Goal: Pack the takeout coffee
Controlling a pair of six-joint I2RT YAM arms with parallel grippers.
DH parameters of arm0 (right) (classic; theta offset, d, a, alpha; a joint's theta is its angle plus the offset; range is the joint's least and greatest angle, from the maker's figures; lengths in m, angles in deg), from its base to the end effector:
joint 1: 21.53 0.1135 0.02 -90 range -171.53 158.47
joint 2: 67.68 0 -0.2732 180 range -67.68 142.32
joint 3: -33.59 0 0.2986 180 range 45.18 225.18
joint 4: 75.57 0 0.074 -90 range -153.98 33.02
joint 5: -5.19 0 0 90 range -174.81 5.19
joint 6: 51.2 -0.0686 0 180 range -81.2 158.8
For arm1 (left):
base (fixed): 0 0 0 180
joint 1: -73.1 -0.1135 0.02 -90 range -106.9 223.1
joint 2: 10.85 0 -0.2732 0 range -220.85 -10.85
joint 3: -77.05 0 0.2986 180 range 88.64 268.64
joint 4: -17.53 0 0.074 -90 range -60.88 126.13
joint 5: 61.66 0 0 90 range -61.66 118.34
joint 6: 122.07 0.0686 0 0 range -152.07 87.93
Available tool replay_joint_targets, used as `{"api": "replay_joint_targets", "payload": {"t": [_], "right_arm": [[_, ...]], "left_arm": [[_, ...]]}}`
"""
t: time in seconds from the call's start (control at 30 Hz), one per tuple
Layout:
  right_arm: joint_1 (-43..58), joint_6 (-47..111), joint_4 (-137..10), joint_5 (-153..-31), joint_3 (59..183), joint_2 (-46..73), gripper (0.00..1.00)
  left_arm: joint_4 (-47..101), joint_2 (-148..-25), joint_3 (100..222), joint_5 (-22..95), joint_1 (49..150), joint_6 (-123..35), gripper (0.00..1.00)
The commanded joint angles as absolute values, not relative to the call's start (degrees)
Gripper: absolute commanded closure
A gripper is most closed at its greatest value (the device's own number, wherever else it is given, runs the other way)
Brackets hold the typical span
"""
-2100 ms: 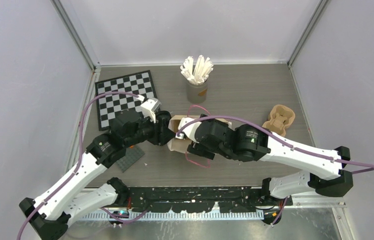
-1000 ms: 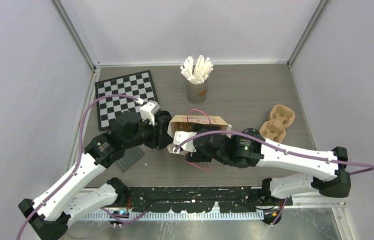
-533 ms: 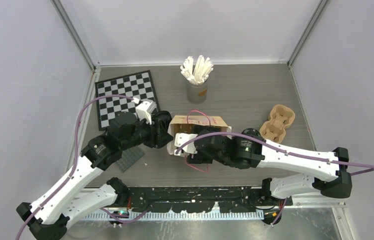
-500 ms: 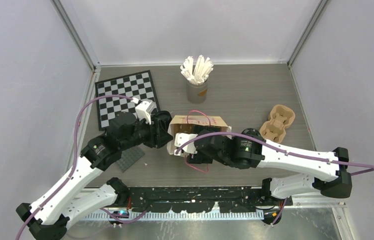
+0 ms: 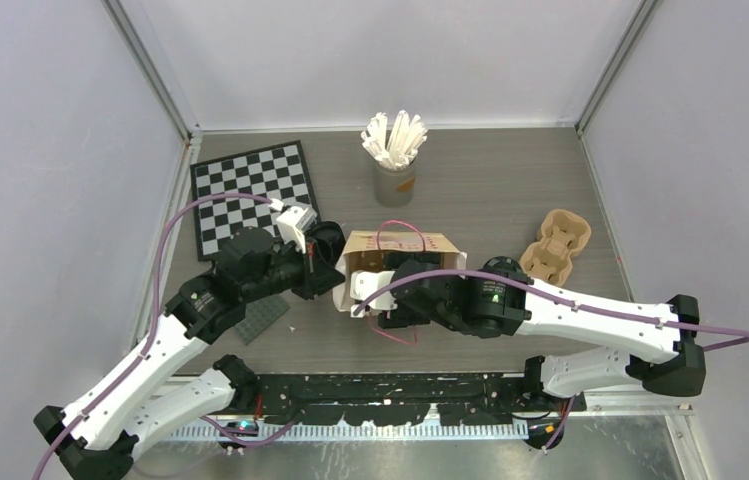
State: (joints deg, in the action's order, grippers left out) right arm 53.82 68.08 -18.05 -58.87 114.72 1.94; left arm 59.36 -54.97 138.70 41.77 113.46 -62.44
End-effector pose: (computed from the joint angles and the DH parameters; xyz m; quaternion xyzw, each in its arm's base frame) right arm 0.1079 0.2940 0.3316 -0.6637 0.6189 -0.0487 0.4173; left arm 0.1702 -0.1655 0.3357 0.1358 0.8256 -0.3919 0.3825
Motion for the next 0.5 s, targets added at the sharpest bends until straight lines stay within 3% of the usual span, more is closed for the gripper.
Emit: {"api": "replay_joint_targets", "payload": {"t": [0.0,0.47], "right_arm": [[53.1,73.2,-17.6,-56.3,115.4,-0.3,0.24],[47.6,79.6,-19.5,-59.0,111.4,-0.6,0.25]], "left_arm": [[55.6,-54.1,138.4,45.2,113.3,-59.9,1.00],[53.8,-53.7,137.4,47.9,113.3,-57.8,1.00]]}}
